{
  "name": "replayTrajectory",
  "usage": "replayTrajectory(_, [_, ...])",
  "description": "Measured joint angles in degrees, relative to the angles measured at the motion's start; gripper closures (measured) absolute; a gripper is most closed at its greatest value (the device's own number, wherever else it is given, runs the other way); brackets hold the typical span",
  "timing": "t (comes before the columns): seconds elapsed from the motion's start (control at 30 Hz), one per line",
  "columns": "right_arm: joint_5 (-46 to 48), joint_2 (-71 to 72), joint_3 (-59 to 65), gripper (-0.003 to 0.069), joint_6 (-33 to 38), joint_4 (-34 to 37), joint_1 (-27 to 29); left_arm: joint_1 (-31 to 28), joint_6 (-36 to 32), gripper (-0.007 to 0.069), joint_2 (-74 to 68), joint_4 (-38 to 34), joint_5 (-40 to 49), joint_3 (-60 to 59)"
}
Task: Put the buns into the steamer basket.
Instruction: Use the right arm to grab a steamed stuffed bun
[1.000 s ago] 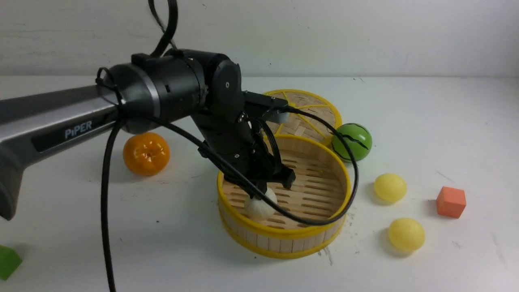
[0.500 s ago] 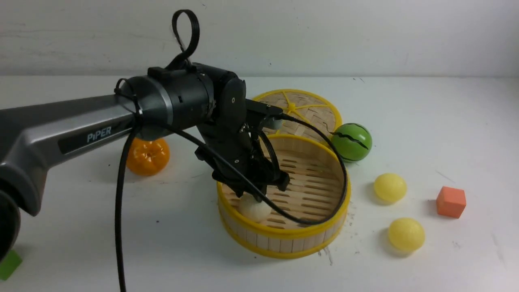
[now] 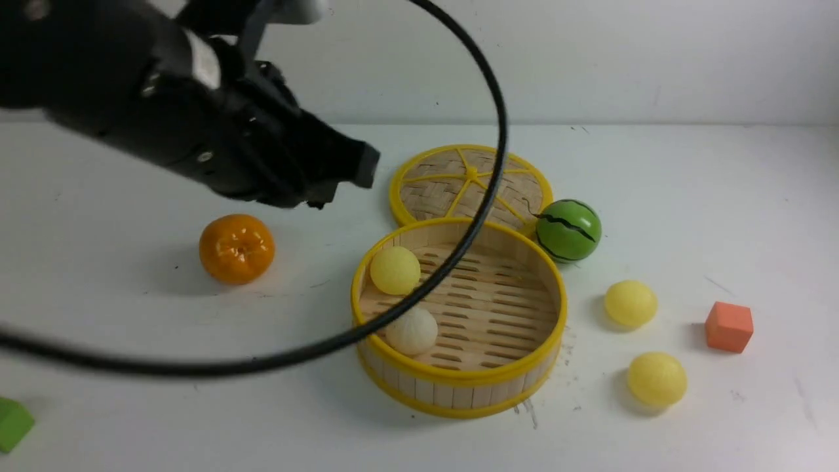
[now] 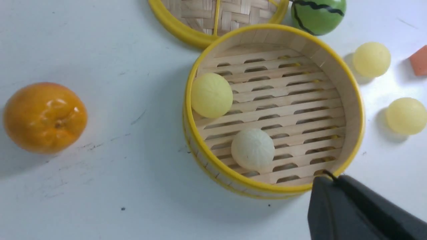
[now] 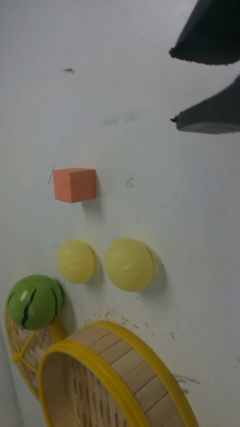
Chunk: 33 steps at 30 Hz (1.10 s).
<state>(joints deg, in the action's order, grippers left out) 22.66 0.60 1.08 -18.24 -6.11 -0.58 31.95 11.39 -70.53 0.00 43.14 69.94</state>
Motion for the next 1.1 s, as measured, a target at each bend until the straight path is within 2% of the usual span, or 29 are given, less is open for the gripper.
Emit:
replayTrajectory(0.07, [0.0,0.0,0.0,0.042,0.0,0.0,0.0,0.0,0.13,0.0638,4.27,0.0,-2.63,-5.62])
replayTrajectory(0.17, [0.0,0.0,0.0,0.042,0.0,0.0,0.0,0.0,0.34,0.0638,19.88,-1.65,-11.96,-23.02])
replayTrajectory(0.23, [0.0,0.0,0.0,0.042,0.0,0.0,0.0,0.0,0.34,0.0638,24.13,-2.49,-14.92,-27.7])
replayTrajectory(0.3, [0.0,0.0,0.0,0.042,0.0,0.0,0.0,0.0,0.34,0.0638,36.02,-4.46,-23.82,-39.85])
replayTrajectory(0.37, [0.0,0.0,0.0,0.042,0.0,0.0,0.0,0.0,0.34,0.0638,39.42,-4.73,-26.84,-43.77])
replayTrajectory(0.4, [0.0,0.0,0.0,0.042,0.0,0.0,0.0,0.0,0.34,0.0638,44.0,-4.94,-31.02,-49.41])
replayTrajectory(0.53, [0.0,0.0,0.0,0.042,0.0,0.0,0.0,0.0,0.34,0.0638,51.61,-5.12,-35.57,-58.24])
replayTrajectory(0.8, [-2.1,0.0,0.23,0.042,-0.07,-2.99,0.0,0.0,0.34,0.0638,58.1,-5.13,-34.77,-63.73])
replayTrajectory(0.93, [-7.6,0.0,0.53,0.042,-3.99,-0.39,0.0,0.0,0.39,0.0638,58.1,-5.17,-32.11,-64.72])
replayTrajectory(1.1, [-18.77,0.0,0.53,0.042,-11.61,4.22,0.0,0.0,0.39,0.0638,58.1,-5.17,-29.01,-64.82])
